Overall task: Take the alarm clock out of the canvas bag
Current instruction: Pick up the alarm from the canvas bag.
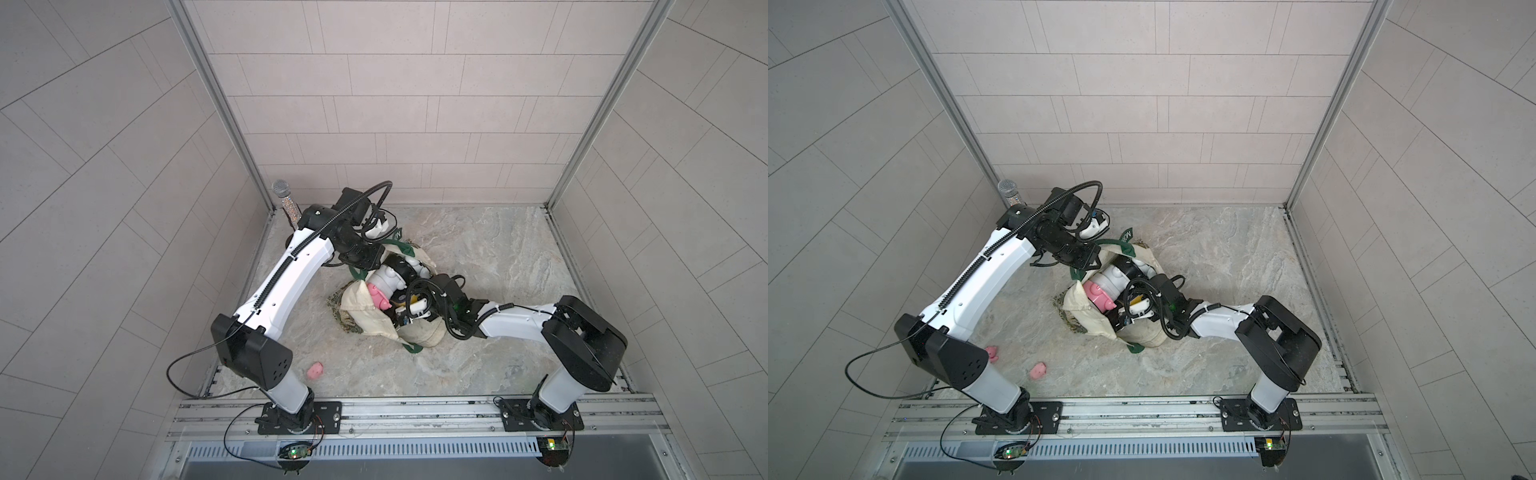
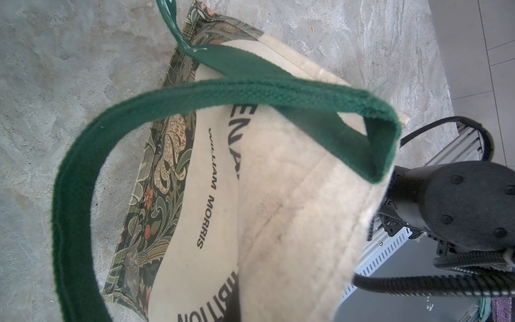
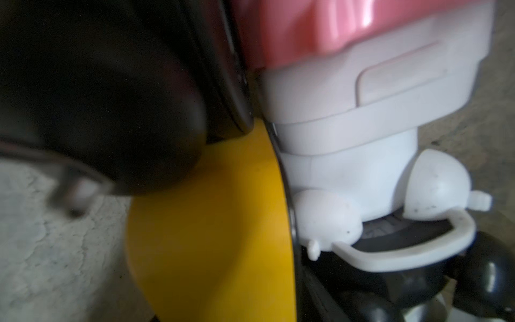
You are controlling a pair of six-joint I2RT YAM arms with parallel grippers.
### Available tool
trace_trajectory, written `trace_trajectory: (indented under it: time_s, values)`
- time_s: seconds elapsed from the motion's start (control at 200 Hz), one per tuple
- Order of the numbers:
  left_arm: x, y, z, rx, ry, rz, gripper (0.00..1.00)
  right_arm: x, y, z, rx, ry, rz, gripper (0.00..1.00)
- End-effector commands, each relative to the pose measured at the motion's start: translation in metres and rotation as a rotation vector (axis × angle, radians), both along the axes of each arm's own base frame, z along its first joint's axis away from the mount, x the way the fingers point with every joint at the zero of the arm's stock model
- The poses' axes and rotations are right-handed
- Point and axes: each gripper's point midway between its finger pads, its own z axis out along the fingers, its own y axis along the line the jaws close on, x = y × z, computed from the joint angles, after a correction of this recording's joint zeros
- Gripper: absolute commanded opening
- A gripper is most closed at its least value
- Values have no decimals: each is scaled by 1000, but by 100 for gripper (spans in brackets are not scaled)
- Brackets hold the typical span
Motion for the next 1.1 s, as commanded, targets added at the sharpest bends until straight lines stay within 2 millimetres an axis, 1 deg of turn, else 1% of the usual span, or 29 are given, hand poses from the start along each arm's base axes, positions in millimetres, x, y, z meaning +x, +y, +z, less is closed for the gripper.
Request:
trace_trajectory:
  time_s: [0.0,0.185,0.225,0.365,0.485,0.56,0.606,0.726,0.846,0.926,1.096]
  values:
    - [4,-14,24,-101,-47,-25,0,14,3,8,24,-28,-40,57]
    - [3,-14,25,-105,-44,-25,0,24,10,6,42,-51,-52,56]
    - [3,-15,26,-106,-45,-27,0,25,11,6,39,-48,-55,55]
    - [3,-15,27,-105,-45,-27,0,21,12,11,39,1,-62,43]
    - [5,-15,27,-103,-47,-23,0,15,12,20,47,6,-42,37]
    - [6,-15,26,-102,-47,-21,0,11,9,22,21,24,-37,27]
    - [7,-15,27,-103,-51,-19,0,7,7,21,-11,49,-40,23]
    - [9,-14,25,-109,-44,-8,0,-8,7,31,-18,95,-41,23]
    - [12,-14,24,-118,-37,7,0,-23,8,48,7,78,-12,25]
    - [14,-14,24,-123,-40,14,0,-31,8,55,3,72,-4,24]
    - [17,-11,22,-125,-38,33,0,-40,4,68,12,54,-7,24]
